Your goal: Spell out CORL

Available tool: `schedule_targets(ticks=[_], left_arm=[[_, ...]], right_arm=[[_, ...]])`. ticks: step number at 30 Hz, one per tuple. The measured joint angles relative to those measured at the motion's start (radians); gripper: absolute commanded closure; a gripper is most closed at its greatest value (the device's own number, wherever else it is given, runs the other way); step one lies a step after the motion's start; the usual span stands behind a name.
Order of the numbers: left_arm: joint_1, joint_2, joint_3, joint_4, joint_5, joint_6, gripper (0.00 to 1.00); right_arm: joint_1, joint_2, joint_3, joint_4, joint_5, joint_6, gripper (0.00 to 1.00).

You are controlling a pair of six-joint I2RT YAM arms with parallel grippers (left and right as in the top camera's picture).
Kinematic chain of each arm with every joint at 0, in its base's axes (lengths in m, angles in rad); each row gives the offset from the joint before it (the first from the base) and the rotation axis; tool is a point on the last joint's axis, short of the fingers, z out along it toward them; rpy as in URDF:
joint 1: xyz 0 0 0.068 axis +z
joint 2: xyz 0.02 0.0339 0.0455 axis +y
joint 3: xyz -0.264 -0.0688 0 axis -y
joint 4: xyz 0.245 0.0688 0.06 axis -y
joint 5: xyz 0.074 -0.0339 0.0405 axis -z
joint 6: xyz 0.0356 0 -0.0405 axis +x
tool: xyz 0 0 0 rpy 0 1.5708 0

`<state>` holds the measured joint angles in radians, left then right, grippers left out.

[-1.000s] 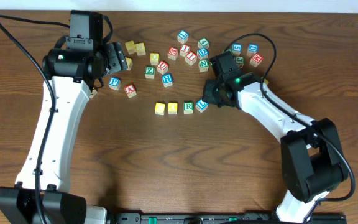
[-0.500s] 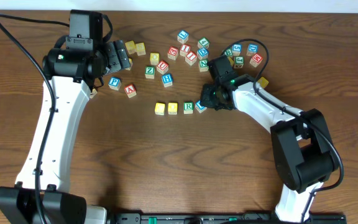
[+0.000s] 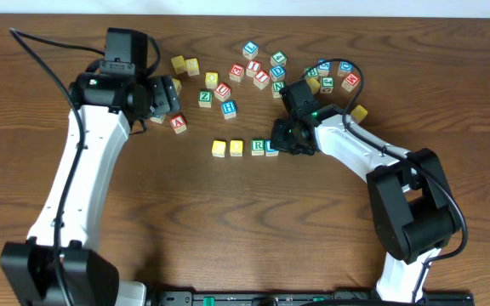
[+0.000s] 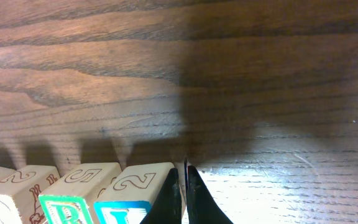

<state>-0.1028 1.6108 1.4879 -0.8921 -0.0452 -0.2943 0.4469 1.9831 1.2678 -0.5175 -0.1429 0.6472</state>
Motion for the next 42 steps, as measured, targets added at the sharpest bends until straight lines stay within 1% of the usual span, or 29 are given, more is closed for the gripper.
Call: schedule_targets(ticks=[1, 2, 3, 4, 5, 11, 16, 25, 32, 38, 42], left_arm=[[0.0, 0.012, -0.012, 0.0, 0.003, -0.005, 0.44], [0.0, 0.026, -0.025, 0.003, 0.007, -0.014, 0.62], [0.0, 0.035, -0.031, 0.003, 0.009, -0.01, 0.75], [0.0, 0.046, -0.038, 0.005, 0.011, -0.014, 0.85], [0.0, 0.058, -0.043, 0.005, 0.013, -0.015, 0.92], [-0.017, 0.137, -0.056, 0.028, 0.039, -0.012, 0.93], [-0.051, 0.246, -0.066, 0.074, 0.163, 0.055, 0.93], [-0.056, 0.398, -0.071, 0.083, 0.319, 0.14, 0.92], [-0.06, 0.404, -0.076, 0.101, 0.416, 0.214, 0.93], [-0.076, 0.404, -0.129, 0.136, 0.44, 0.221, 0.93], [-0.103, 0.404, -0.134, 0.142, 0.44, 0.221, 0.93]], right_arm=[[0.0, 0.0, 0.0, 0.0, 0.0, 0.001, 0.99], [0.0, 0.002, 0.0, 0.002, 0.0, 0.003, 0.99], [0.0, 0.004, 0.0, 0.003, 0.0, 0.005, 0.99], [0.0, 0.004, 0.0, 0.003, 0.0, 0.006, 0.99], [0.0, 0.006, 0.0, 0.003, 0.0, 0.008, 0.99], [0.0, 0.006, 0.0, 0.005, 0.0, 0.016, 0.99], [0.003, 0.006, 0.0, 0.007, 0.0, 0.023, 0.99], [0.032, 0.006, -0.001, 0.019, 0.004, 0.058, 0.99], [0.035, 0.016, -0.001, 0.026, 0.005, 0.061, 0.99], [0.035, 0.016, -0.001, 0.027, 0.005, 0.062, 0.99], [0.035, 0.016, -0.001, 0.028, 0.005, 0.062, 0.99]])
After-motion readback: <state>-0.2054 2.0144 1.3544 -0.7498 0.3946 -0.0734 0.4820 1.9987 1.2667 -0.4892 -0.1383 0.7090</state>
